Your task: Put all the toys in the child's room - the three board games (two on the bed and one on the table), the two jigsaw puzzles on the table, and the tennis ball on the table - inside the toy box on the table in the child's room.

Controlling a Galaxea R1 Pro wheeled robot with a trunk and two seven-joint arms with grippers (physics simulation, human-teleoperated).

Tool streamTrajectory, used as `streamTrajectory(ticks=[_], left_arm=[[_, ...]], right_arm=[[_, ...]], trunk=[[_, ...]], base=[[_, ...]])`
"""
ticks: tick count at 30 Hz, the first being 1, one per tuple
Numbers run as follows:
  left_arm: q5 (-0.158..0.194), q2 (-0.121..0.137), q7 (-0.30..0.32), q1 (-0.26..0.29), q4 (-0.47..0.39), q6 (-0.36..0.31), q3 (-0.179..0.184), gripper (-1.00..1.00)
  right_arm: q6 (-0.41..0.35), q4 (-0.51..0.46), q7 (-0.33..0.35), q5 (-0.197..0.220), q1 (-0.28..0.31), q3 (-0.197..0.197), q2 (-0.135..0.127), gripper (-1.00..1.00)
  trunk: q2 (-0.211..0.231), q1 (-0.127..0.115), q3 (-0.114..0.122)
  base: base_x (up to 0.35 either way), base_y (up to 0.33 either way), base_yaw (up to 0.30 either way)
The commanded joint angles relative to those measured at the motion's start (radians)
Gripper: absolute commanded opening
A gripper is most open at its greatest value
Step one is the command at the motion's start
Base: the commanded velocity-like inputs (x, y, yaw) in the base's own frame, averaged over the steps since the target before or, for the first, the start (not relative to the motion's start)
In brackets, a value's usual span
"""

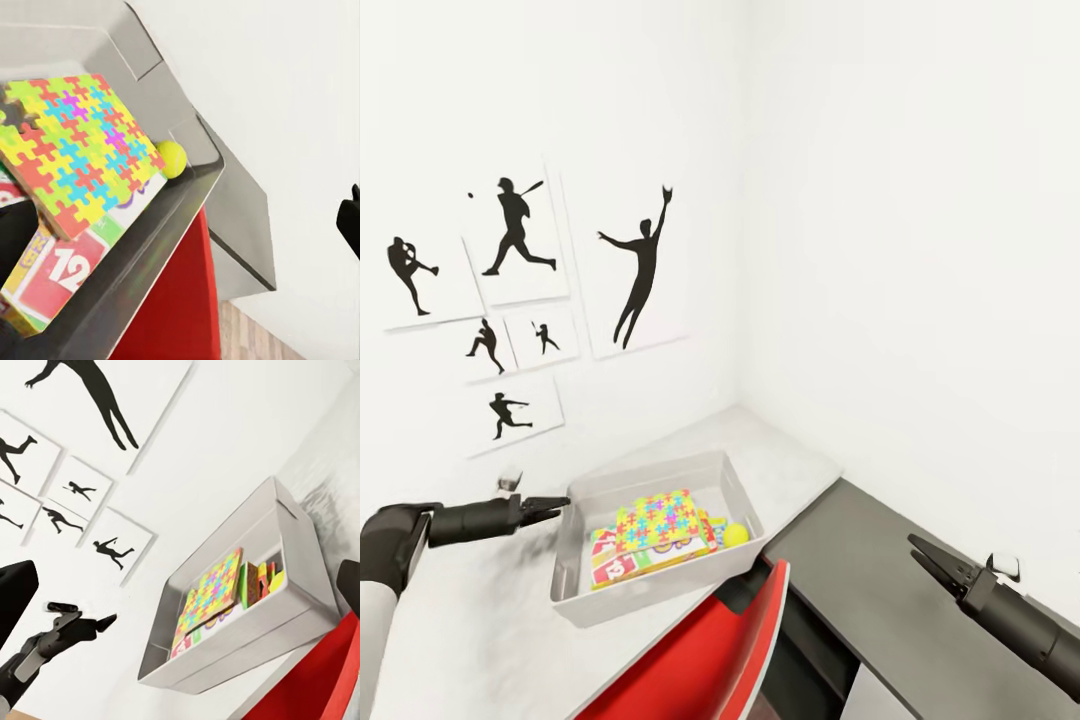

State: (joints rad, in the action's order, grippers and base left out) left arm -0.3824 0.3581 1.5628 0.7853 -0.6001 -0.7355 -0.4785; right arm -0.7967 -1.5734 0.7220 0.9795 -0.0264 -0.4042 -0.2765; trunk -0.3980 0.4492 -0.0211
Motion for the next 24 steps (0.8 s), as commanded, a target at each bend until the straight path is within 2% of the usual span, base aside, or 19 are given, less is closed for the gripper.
streamTrajectory(ticks=[1,4,7,8,9,14,24], left_arm=[[0.007,0.004,0.008,-0.014,-0.002,-0.005,-0.005,1.0],[0.114,0.034,0.008,-0.082,-0.006,0.037,-0.004,1.0],[0.176,0.053,0.008,-0.103,-0.013,0.055,-0.004,1.0],[0.208,0.068,0.008,-0.11,-0.016,0.06,-0.003,1.0],[0.221,0.076,0.008,-0.113,-0.018,0.063,-0.001,1.0],[0.24,0.084,0.008,-0.118,-0.023,0.066,0.003,1.0],[0.244,0.082,0.008,-0.121,-0.024,0.071,0.004,1.0]], right_arm=[[-0.006,0.0,0.0,0.004,0.0,-0.001,0.0,1.0],[-0.005,0.0,0.0,0.004,0.0,0.0,0.001,1.0],[-0.004,0.0,0.0,0.004,0.0,0.0,0.004,1.0],[-0.002,0.0,-0.001,0.004,0.0,0.001,0.005,1.0],[-0.002,0.0,-0.002,0.004,0.0,0.001,0.005,1.0],[0.0,0.0,-0.004,0.004,0.0,0.002,0.007,1.0],[0.001,0.0,-0.004,0.004,0.0,0.001,0.009,1.0]], trunk=[[-0.002,0.001,0.0],[-0.002,0.001,0.003],[-0.002,0.001,0.005],[-0.002,0.001,0.005],[-0.002,0.001,0.005],[-0.002,0.001,0.005],[-0.002,0.001,0.005]], base=[[-0.005,0.0,-0.02],[-0.045,0.0,-0.009],[-0.029,0.0,-0.003],[-0.011,0.0,-0.001],[-0.007,0.0,-0.001],[-0.003,0.0,0.0],[0.0,0.0,0.0]])
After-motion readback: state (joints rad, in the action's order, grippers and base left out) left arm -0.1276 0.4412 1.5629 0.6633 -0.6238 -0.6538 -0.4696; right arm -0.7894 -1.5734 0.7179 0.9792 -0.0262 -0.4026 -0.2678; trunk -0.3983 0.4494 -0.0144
